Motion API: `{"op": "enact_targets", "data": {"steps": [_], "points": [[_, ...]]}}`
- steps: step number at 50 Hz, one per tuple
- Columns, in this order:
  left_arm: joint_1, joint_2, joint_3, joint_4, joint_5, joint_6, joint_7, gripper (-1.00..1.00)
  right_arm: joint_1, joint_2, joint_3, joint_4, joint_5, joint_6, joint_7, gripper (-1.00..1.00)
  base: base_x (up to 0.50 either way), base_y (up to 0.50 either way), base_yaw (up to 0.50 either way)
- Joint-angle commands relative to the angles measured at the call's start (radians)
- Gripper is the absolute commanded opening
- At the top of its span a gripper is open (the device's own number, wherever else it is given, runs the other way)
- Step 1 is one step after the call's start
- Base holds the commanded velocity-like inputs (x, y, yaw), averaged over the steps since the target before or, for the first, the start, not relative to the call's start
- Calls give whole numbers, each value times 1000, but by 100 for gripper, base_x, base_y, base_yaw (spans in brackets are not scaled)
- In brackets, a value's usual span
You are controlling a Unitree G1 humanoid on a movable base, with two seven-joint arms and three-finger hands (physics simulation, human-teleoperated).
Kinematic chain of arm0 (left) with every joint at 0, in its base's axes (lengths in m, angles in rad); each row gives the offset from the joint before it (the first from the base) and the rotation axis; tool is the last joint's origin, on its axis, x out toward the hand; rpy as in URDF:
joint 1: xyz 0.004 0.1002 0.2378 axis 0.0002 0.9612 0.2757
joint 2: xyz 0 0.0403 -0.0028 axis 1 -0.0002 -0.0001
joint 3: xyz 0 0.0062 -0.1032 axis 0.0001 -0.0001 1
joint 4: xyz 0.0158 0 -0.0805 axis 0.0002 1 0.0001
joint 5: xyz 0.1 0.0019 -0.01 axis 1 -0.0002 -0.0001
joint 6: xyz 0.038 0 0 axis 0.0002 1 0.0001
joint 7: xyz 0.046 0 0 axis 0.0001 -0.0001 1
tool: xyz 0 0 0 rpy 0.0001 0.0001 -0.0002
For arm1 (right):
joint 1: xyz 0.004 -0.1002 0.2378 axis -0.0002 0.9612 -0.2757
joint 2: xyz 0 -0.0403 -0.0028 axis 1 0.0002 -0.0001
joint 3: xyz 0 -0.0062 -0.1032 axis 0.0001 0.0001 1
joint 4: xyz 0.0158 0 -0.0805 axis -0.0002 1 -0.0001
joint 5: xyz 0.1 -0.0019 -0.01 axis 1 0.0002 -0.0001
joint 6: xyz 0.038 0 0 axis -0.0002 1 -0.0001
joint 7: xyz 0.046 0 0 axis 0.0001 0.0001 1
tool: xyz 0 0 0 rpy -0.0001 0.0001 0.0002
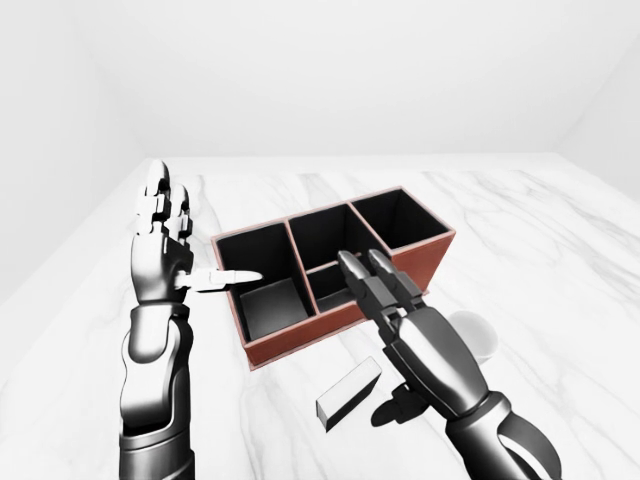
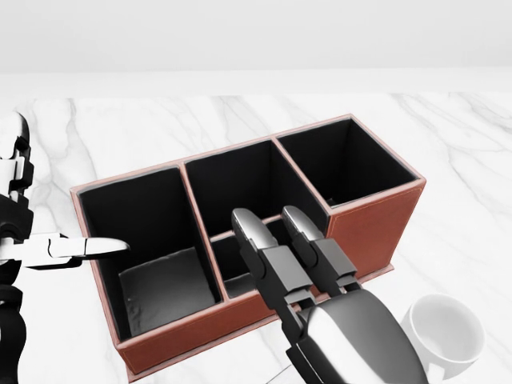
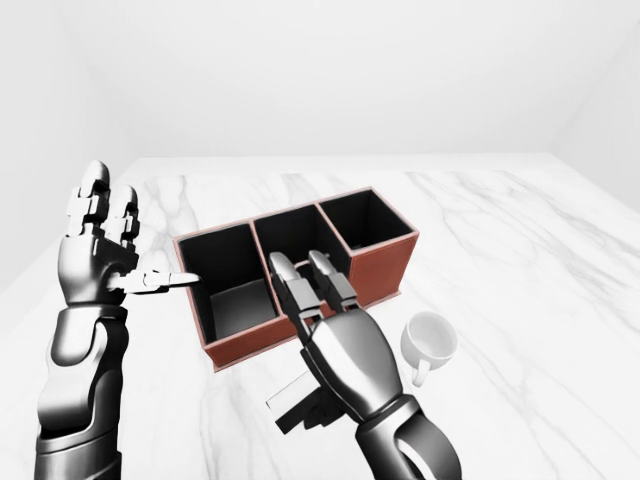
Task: Pick up the book and place it in the front compartment of the caddy.
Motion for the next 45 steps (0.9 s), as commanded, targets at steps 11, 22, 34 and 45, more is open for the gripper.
{"op": "enact_targets", "data": {"steps": [11,22,34,45], "points": [[-10,10,8,14,-6,0,2,100,68,-56,98,28,-20,0,-93,100,0,0,0],[-10,10,8,18,-6,0,1,100,80,-79,132,36,-33,0,-121,100,0,0,0],[-13,11,8,28,-6,0,2,100,114,-122,175,78,-41,0,-189,100,0,0,0],[-17,13,10,26,-7,0,2,100,113,-138,184,103,-33,0,-213,100,0,0,0]]}}
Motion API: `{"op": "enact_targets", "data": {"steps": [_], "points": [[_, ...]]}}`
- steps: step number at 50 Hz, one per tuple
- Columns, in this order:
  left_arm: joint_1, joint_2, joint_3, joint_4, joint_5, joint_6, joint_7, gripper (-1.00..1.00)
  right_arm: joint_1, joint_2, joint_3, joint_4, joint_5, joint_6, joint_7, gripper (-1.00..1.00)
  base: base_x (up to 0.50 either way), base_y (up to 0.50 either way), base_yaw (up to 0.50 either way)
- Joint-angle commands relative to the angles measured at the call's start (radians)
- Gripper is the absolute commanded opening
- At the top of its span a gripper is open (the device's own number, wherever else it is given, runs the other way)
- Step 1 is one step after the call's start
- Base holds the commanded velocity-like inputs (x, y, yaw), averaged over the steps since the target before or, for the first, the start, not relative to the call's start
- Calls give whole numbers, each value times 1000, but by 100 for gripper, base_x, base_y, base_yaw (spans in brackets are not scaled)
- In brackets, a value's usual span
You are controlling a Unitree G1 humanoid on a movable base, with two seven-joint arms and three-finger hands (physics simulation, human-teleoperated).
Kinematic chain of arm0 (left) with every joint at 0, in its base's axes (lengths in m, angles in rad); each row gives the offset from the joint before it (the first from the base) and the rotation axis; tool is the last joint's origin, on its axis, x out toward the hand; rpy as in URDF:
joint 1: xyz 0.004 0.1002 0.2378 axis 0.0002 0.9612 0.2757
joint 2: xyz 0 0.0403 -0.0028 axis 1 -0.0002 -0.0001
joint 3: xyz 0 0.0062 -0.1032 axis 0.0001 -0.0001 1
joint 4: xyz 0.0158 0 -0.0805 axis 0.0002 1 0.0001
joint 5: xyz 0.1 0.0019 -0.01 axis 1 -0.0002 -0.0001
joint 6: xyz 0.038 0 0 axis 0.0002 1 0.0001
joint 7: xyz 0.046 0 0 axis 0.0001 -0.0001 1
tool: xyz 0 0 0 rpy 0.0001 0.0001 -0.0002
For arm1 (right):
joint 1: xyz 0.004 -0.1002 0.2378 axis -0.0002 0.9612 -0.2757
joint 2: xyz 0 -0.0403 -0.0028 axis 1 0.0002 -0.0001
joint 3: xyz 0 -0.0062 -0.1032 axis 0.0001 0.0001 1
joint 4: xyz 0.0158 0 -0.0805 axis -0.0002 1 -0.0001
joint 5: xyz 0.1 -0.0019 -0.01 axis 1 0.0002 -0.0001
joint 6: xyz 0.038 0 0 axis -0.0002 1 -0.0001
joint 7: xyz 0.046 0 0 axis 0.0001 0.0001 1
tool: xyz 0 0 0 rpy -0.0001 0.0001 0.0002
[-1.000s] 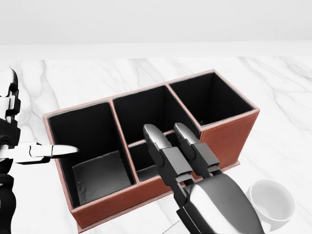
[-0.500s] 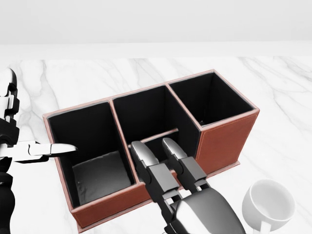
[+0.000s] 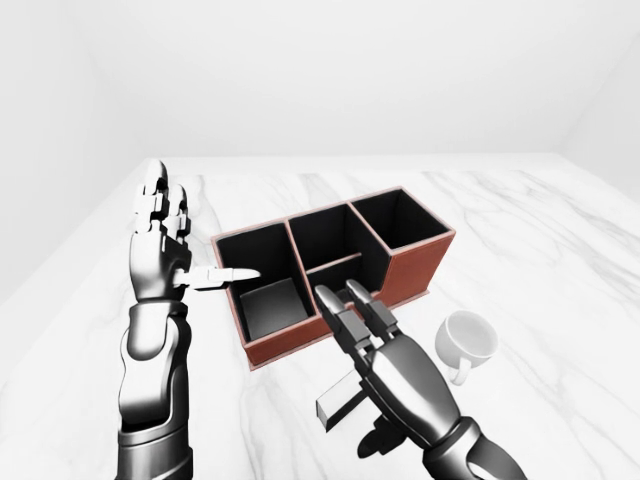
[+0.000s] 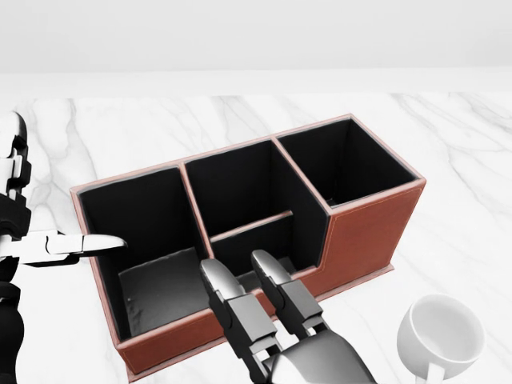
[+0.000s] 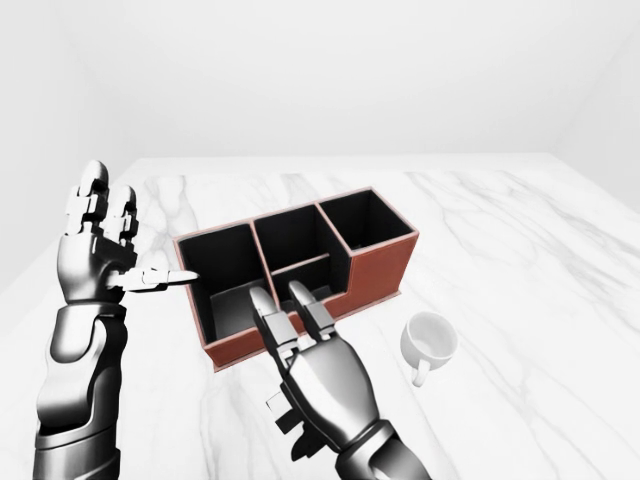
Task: Pick up the book and place it in the front compartment of the caddy.
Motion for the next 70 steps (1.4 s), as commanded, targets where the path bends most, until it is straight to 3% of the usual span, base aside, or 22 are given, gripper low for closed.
{"op": "enact_targets", "data": {"steps": [1,32,54,70], "points": [[-5,2,2,8,-2,0,0,100,6,-22,11,39,8,0,-41,100,0,0,0],[1,1,1,0,1,0,-1,100,3,-16,-54,181,50,0,-107,100,0,0,0],[1,0,-1,12,4,0,-4,100,-33,16,-99,255,53,-36,-99,100,0,0,0],[0,2,2,6,2,0,-3,100,-45,28,-87,288,33,-54,-101,100,0,0,0]]}}
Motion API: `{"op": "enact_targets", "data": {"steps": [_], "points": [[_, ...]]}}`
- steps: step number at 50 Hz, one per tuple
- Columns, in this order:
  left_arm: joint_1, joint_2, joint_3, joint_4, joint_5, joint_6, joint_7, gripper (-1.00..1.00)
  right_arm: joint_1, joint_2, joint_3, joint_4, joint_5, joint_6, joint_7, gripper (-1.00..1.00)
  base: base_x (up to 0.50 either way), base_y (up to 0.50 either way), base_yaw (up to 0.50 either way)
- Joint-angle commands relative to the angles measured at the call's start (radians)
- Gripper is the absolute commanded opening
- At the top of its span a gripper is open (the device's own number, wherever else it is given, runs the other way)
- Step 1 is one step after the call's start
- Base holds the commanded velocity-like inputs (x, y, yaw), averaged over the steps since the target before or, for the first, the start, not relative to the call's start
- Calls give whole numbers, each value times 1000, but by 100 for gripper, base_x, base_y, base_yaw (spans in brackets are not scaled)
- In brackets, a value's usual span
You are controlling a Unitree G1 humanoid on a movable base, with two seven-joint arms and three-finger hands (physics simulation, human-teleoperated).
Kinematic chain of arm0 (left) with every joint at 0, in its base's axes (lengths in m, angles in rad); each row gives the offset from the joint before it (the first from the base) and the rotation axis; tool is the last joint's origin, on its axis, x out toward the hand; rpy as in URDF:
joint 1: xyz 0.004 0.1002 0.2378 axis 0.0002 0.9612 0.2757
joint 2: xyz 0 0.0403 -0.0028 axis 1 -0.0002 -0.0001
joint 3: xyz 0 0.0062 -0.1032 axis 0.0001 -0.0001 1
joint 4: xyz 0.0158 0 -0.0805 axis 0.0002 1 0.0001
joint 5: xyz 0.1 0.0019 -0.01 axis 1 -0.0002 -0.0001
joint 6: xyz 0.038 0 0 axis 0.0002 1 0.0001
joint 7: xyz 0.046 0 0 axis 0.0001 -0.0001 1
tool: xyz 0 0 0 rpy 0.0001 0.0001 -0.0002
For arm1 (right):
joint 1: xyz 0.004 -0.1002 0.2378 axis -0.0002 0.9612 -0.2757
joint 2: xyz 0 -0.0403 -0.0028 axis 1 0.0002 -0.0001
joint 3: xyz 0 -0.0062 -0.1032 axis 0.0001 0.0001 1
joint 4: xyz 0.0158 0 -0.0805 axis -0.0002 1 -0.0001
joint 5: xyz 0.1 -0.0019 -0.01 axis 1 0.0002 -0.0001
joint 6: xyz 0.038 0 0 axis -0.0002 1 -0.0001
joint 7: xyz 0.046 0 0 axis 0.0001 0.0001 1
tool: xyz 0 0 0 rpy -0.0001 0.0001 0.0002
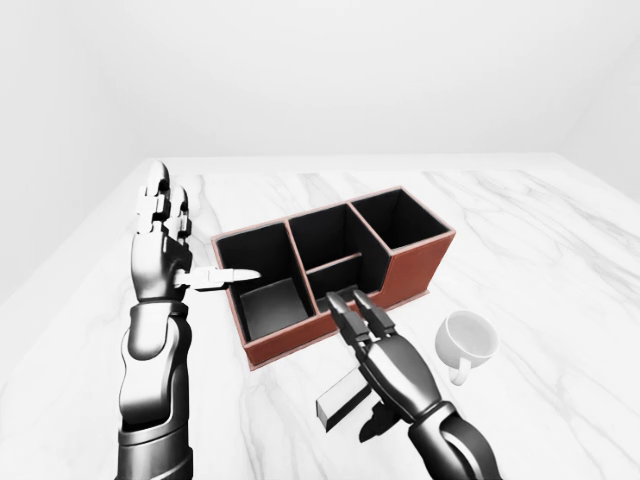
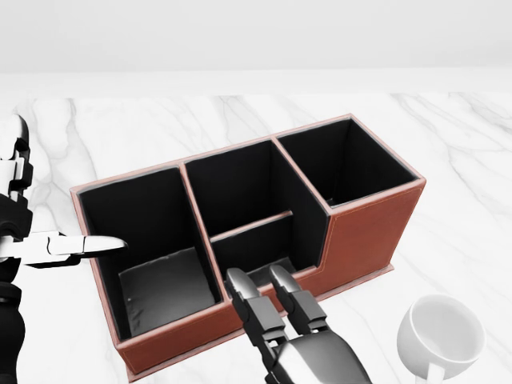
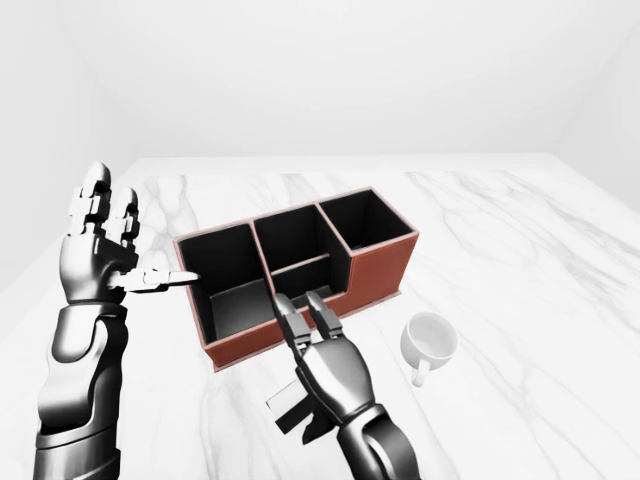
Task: Pick up the book and place it in the front compartment of the caddy.
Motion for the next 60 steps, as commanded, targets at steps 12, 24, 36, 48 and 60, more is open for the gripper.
{"op": "enact_targets", "data": {"steps": [12,24,36,48,60], "points": [[-4,2,2,1,-2,0,2,100,-16,12,9,54,-16,-22,-15,100,0,0,0],[-4,3,2,1,-2,0,2,100,-28,14,14,94,-14,-29,-31,100,0,0,0],[-3,3,3,8,-2,0,1,100,-36,17,8,132,-7,-44,-39,100,0,0,0],[-2,1,-1,13,1,0,0,100,-36,17,0,157,-4,-58,-49,100,0,0,0],[-1,0,-3,16,4,0,-2,100,-45,22,-18,187,1,-72,-48,100,0,0,0]]}}
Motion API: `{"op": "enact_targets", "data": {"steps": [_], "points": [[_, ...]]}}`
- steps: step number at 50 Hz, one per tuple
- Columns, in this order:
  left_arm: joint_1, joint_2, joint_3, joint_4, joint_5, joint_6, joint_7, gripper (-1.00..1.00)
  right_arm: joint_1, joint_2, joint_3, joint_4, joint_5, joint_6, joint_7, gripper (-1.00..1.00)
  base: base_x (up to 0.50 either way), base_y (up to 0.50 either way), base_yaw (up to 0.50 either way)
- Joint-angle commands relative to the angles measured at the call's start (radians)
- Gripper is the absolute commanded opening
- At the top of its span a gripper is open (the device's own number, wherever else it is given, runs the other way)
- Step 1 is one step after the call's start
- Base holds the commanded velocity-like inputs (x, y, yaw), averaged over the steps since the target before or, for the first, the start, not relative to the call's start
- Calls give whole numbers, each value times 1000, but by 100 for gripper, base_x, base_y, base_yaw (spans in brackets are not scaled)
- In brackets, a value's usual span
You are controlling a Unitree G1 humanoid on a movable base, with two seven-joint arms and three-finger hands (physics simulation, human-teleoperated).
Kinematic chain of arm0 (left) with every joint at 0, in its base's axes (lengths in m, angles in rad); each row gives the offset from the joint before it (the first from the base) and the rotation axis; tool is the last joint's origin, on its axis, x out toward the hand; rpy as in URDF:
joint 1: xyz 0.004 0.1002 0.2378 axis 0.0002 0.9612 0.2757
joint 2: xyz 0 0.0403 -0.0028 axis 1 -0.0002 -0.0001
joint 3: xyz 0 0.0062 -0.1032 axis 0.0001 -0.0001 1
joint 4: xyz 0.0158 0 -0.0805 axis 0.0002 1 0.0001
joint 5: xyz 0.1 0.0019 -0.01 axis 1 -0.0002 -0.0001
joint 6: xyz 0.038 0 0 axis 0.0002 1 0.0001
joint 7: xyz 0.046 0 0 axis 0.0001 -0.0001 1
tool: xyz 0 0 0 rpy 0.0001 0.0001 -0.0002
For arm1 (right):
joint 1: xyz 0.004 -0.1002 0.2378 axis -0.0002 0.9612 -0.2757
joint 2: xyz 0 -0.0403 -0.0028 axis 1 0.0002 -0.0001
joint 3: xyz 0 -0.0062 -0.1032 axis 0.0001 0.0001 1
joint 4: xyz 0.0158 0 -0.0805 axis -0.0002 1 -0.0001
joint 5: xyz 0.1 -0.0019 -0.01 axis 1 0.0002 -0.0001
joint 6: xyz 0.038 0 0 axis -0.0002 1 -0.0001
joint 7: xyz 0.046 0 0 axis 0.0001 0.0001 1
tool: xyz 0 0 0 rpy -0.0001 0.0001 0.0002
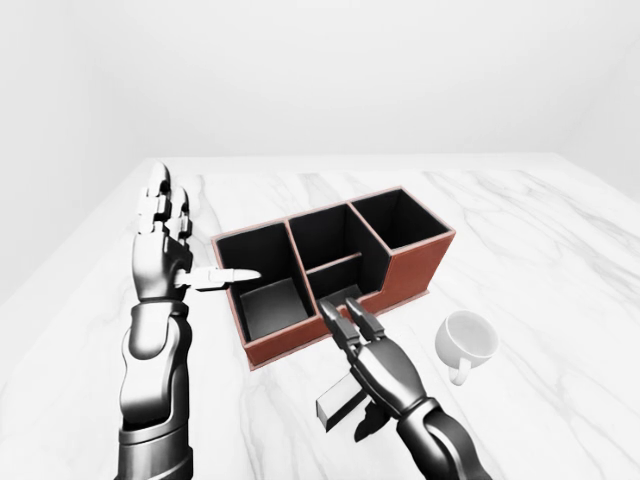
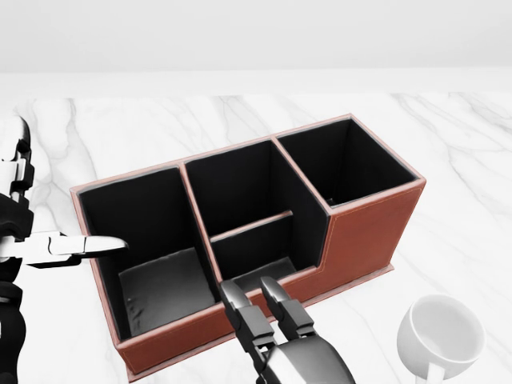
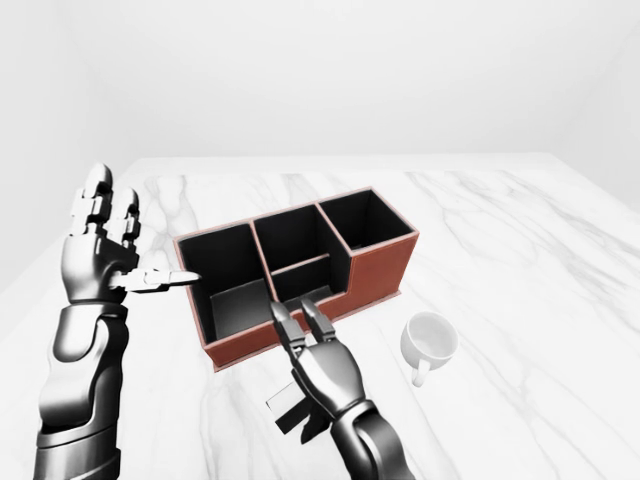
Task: Pick up the book and place it in the front compartment of the caddy.
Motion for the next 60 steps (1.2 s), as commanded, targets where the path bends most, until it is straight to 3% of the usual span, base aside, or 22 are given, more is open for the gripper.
{"op": "enact_targets", "data": {"steps": [1,60], "points": [[0,-1,-2,7,2,0,-1,100,-6,5,-13,27,4,-13,-1,100,0,0,0],[3,-4,-5,8,7,0,-2,100,-68,44,-85,166,-3,-72,-7,100,0,0,0]]}}
